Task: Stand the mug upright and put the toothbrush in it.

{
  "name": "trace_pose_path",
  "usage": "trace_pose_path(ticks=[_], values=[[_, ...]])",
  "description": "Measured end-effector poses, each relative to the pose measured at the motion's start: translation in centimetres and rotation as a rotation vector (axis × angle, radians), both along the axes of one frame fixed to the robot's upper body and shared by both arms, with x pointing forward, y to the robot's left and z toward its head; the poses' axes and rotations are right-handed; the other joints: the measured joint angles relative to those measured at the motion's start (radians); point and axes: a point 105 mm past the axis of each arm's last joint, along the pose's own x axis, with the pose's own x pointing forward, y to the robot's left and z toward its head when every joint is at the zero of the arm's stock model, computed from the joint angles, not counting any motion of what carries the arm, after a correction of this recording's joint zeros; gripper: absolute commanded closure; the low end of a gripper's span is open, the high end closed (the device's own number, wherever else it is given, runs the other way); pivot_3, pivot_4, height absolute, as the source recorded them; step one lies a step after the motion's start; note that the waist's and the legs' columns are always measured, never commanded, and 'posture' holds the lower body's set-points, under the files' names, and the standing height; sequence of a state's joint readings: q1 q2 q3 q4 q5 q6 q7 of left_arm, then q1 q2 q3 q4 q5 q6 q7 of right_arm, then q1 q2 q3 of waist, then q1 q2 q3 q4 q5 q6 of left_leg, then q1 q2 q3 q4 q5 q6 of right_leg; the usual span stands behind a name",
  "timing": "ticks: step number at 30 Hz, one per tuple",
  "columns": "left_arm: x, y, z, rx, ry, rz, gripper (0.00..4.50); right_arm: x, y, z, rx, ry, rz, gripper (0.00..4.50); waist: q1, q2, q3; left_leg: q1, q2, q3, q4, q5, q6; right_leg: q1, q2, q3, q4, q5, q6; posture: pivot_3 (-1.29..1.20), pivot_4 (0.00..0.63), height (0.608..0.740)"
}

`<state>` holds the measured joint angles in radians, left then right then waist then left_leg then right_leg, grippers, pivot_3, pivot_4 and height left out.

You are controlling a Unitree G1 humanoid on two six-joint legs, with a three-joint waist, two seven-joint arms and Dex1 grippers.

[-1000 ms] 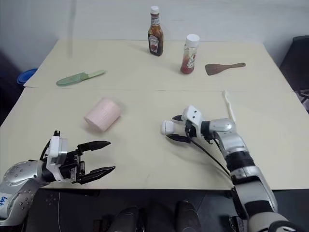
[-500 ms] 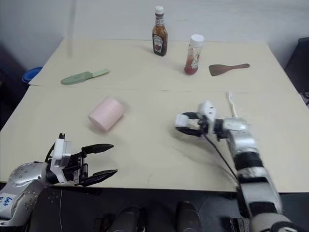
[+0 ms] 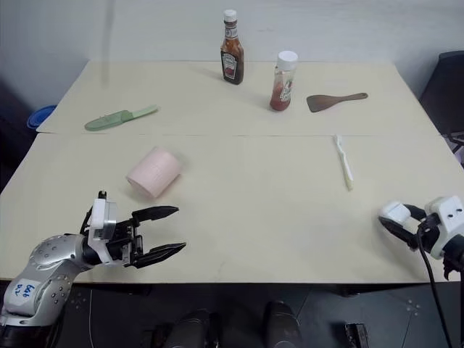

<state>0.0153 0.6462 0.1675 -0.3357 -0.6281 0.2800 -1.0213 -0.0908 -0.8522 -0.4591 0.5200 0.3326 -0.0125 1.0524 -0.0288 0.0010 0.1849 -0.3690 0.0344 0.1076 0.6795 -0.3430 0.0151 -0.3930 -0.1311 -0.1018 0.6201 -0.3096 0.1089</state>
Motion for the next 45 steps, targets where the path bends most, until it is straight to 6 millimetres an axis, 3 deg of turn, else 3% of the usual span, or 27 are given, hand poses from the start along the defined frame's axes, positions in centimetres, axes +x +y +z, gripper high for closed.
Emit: trace_pose_path(ticks=[3, 6, 10, 12, 16, 20, 23, 28, 34, 39, 45], values=[[0.0, 0.1, 0.1, 0.007, -0.005, -0.003, 0.00, 0.5, 0.5, 0.4, -0.009, -0.021, 0.021, 0.03, 0.002, 0.000, 0.000, 0.000, 0.000, 0.000, 0.000, 0.000, 0.000, 0.000, 0.000, 0.000, 0.000, 0.000, 0.000, 0.00, 0.150, 0.740], [0.2, 0.9, 0.0, 0.021, 0.003, 0.027, 0.00, 0.7, 0.7, 0.7, -0.024, -0.042, 0.039, 0.03, 0.004, 0.000, 0.000, 0.000, 0.000, 0.000, 0.000, 0.000, 0.000, 0.000, 0.000, 0.000, 0.000, 0.000, 0.000, 0.00, 0.150, 0.740], [-0.1, 3.9, -0.6, 0.049, 0.038, 0.146, 0.00, 1.0, 2.5, 2.7, -0.055, -0.126, 0.119, 0.03, 0.002, 0.000, 0.000, -0.001, 0.001, -0.001, 0.000, 0.000, 0.000, 0.000, 0.000, 0.000, 0.000, 0.000, 0.000, 0.00, 0.150, 0.740], [-0.3, 6.7, -1.2, 0.075, 0.092, 0.275, 0.00, 1.3, 5.0, 4.4, -0.052, -0.218, 0.213, 0.03, -0.001, 0.000, 0.000, -0.001, 0.004, -0.001, 0.000, -0.001, -0.001, 0.000, 0.000, 0.000, 0.000, 0.000, 0.000, 0.00, 0.150, 0.740], [-0.2, 11.8, -2.6, 0.085, 0.211, 0.556, 0.00, 1.3, 10.0, 4.6, -0.020, -0.270, 0.398, 0.03, 0.002, 0.000, 0.000, -0.001, 0.004, -0.002, 0.000, -0.001, -0.001, 0.000, 0.000, -0.001, 0.000, 0.000, 0.000, 0.00, 0.150, 0.740], [-0.6, 18.6, -3.1, 0.150, 0.366, 0.901, 0.00, 0.8, 18.1, 3.5, 0.131, -0.313, 0.662, 0.03, 0.001, -0.003, 0.000, -0.002, 0.006, -0.002, 0.000, -0.002, -0.002, 0.000, -0.001, -0.001, 0.001, 0.000, -0.001, 0.00, 0.150, 0.740], [-0.2, 20.3, -2.3, 0.165, 0.440, 1.021, 0.00, 0.5, 21.0, 4.2, 0.165, -0.368, 0.734, 0.03, 0.018, -0.001, 0.001, -0.002, 0.002, -0.004, 0.000, -0.003, -0.001, -0.001, -0.003, -0.002, 0.003, 0.000, -0.001, 0.00, 0.150, 0.740], [2.8, 18.5, 0.3, 0.138, 0.498, 0.977, 0.00, -0.2, 24.6, 5.7, 0.200, -0.469, 0.824, 0.03, 0.031, -0.004, 0.000, -0.003, 0.001, -0.009, 0.001, -0.003, -0.002, 0.000, -0.003, -0.002, 0.003, 0.000, -0.001, 0.00, 0.150, 0.740], [10.4, 14.5, 4.5, 0.104, 0.485, 0.829, 0.00, 0.0, 24.5, 5.0, 0.189, -0.452, 0.800, 0.03, 0.033, -0.006, -0.001, -0.002, -0.005, -0.004, 0.001, -0.001, -0.002, -0.001, 0.001, -0.005, 0.006, 0.000, -0.001, 0.00, 0.150, 0.740], [14.5, 12.7, 3.8, 0.218, 0.529, 0.761, 0.00, 0.1, 24.0, 4.6, 0.183, -0.437, 0.771, 0.03, 0.020, -0.006, -0.001, -0.003, -0.003, 0.011, 0.001, -0.001, -0.003, -0.005, 0.006, -0.007, 0.006, 0.000, -0.001, 0.00, 0.150, 0.740], [16.5, 10.2, 1.8, 0.372, 0.564, 0.653, 0.00, -0.5, 24.0, 4.5, 0.187, -0.442, 0.738, 0.03, 0.023, -0.009, 0.001, -0.003, -0.002, 0.013, 0.002, -0.001, -0.003, -0.005, 0.006, -0.005, 0.006, -0.001, 0.000, 0.00, 0.150, 0.740]])
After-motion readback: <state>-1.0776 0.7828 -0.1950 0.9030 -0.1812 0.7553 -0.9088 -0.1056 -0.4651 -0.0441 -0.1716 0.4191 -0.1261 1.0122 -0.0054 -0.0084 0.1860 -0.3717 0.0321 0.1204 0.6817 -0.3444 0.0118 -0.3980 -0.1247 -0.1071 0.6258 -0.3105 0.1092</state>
